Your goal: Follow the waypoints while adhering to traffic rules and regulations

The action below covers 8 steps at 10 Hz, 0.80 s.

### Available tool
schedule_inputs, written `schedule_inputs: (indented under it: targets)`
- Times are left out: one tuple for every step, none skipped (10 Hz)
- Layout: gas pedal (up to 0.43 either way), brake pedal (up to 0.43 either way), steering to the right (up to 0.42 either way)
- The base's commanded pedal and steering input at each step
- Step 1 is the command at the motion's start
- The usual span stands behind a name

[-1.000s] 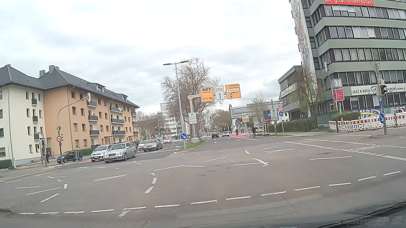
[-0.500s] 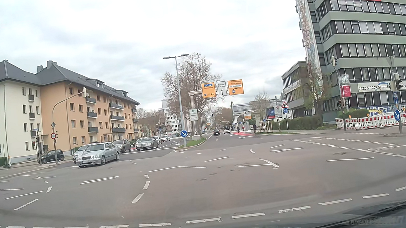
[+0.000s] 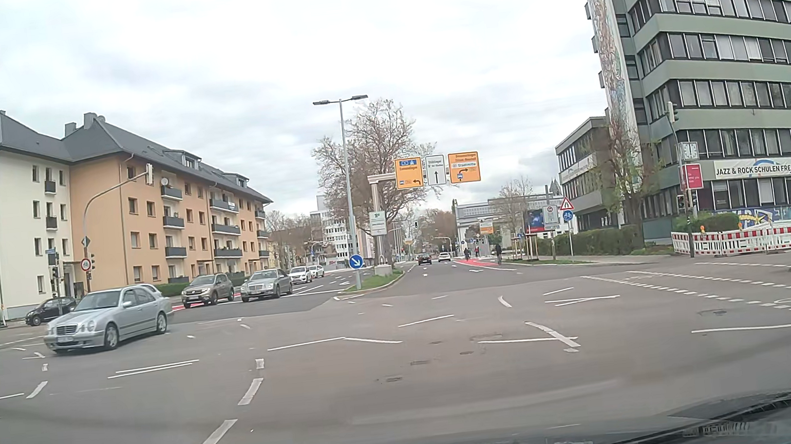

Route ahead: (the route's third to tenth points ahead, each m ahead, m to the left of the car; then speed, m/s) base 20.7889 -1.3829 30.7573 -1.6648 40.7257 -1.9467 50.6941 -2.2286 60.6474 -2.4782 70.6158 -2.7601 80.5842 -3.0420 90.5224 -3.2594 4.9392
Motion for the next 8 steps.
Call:
schedule_inputs:
  targets:
    - [0.350,0.000,-0.006]
    - [0.339,0.000,-0.007]
    - [0.339,0.000,-0.007]
    - [0.339,0.000,-0.006]
    - [0.339,0.000,-0.005]
    - [0.331,0.000,-0.005]
    - [0.331,0.000,-0.005]
    - [0.331,0.000,-0.002]
